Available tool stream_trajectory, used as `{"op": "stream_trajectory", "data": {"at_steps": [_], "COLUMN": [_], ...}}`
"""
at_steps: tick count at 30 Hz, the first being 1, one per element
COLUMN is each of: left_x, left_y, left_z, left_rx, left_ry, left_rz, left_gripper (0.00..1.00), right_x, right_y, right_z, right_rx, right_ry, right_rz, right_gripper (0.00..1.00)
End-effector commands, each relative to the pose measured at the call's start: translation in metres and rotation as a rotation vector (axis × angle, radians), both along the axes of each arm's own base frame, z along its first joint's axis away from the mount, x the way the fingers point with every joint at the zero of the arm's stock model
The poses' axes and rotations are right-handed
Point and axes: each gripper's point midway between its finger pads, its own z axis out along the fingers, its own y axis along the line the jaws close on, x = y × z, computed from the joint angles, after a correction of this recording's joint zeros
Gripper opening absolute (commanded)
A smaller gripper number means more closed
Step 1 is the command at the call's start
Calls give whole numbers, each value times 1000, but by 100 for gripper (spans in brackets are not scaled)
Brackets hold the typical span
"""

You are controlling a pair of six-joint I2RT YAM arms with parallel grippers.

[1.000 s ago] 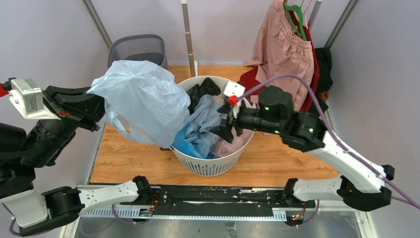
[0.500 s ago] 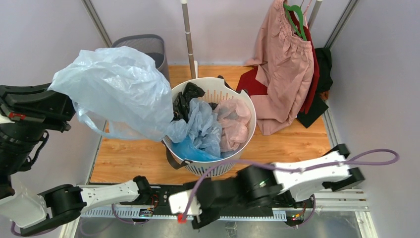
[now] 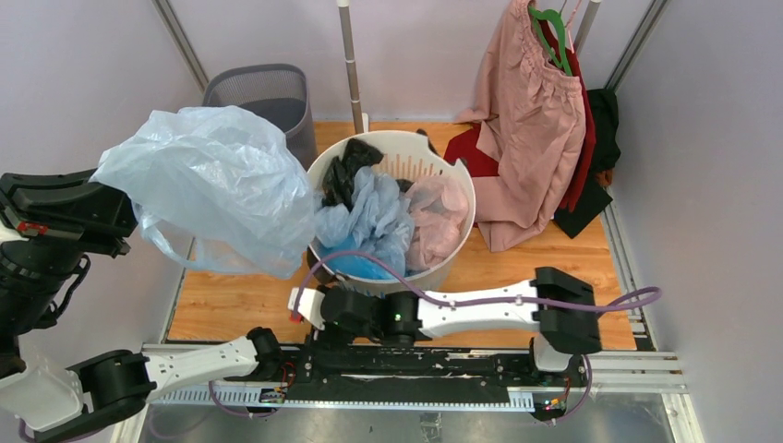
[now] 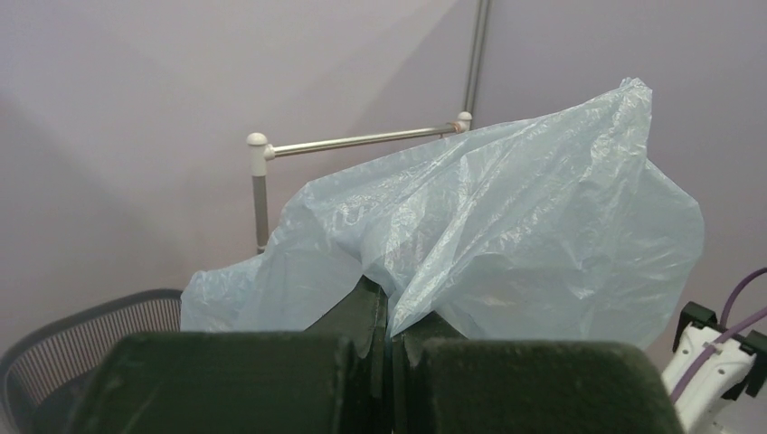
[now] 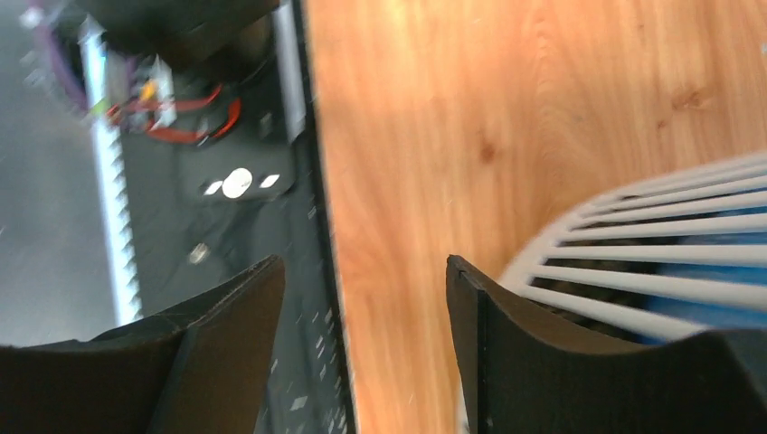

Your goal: Put the trash bags into the trash bin

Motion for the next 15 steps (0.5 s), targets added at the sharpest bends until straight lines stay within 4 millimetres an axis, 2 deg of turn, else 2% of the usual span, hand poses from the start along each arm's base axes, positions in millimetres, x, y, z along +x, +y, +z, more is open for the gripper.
{"op": "stream_trajectory", "data": {"at_steps": [1, 3, 4, 6, 9, 12, 15], "left_x": [-3, -4, -5, -5, -3, 4, 10], "left_y": [10, 12, 14, 14, 14, 9, 7], "left_z": [-2, -2, -3, -5, -10, -16, -22], "left_rx": [-17, -17, -18, -12, -5, 19, 40], "left_ry": [9, 10, 9, 13, 22, 36, 54], "left_rz": [17, 17, 17, 17, 25, 45, 70], "left_gripper": [1, 1, 1, 1, 1, 1, 1], "right_x": [55, 80, 92, 108, 137, 166, 196], "right_y": [42, 35, 23, -2, -44, -72, -90], "right_z": [3, -14, -25, -33, -32, -31, -29], "right_rx": [165, 93, 39, 1, -22, -28, -27], "right_ry": [71, 84, 94, 119, 130, 149, 170], "right_rz": [-164, -233, -269, -314, -376, -413, -410], "right_gripper": [70, 70, 70, 70, 70, 70, 70]}}
